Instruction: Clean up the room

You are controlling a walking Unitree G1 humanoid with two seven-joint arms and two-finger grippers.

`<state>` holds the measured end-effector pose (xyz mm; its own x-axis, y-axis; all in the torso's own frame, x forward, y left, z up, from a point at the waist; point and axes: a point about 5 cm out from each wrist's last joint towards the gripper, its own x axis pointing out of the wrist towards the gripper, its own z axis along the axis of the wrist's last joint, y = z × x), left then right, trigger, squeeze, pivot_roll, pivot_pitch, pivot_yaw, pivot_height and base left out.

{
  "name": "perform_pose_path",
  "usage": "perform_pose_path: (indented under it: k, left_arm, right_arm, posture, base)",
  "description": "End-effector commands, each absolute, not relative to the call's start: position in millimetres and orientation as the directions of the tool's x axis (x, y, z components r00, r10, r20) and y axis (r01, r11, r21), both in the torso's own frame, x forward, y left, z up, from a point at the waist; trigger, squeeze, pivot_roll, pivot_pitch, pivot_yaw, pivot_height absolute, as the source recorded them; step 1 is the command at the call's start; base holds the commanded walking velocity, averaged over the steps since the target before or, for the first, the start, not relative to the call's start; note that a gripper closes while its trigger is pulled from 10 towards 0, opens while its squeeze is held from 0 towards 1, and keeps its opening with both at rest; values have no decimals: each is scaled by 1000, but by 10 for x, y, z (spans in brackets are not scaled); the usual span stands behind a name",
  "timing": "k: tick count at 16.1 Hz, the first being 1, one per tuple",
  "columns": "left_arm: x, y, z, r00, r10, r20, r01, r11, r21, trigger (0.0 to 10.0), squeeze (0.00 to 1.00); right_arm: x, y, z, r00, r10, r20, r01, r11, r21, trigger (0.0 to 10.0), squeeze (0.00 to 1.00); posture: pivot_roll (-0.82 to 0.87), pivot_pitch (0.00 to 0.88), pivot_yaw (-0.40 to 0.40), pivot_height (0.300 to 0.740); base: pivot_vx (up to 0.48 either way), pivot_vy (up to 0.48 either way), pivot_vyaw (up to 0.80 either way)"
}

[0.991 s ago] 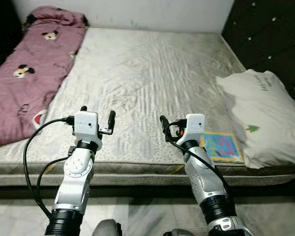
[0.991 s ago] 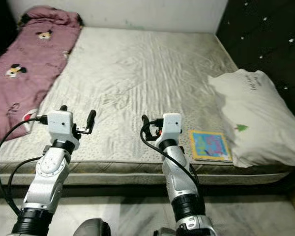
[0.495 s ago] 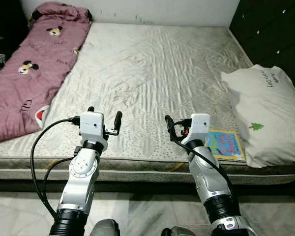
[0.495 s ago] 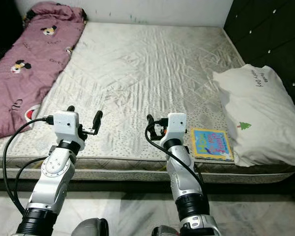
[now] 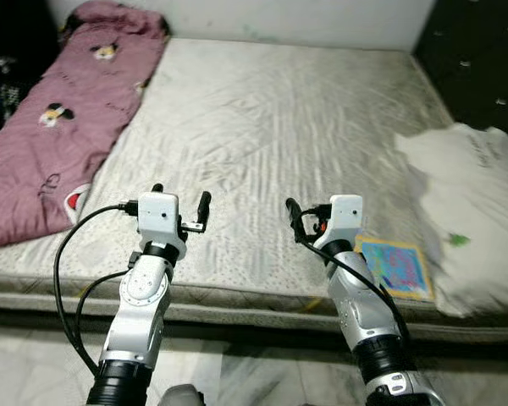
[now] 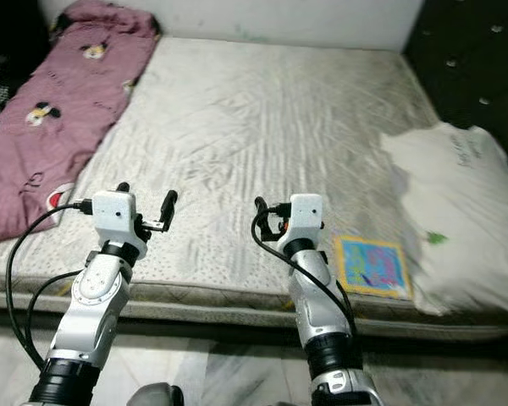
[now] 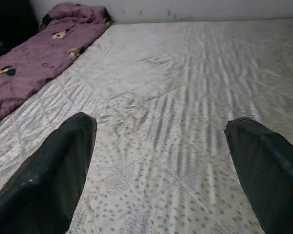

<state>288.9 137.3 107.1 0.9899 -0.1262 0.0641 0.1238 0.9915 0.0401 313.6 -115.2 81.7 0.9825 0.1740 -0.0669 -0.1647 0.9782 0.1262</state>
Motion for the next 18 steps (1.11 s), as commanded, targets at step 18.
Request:
perform_pose_path:
  k: [18]
  left_arm:
    - [2901,1281,1050,991,-129,37,129,992,-6,10000,0]
  right_arm:
    - [3149,-1179,829,984,162,-71,-153,981,119,10000,0]
  posture:
    - [76,47,-25,740]
  base:
    - [118,123,0]
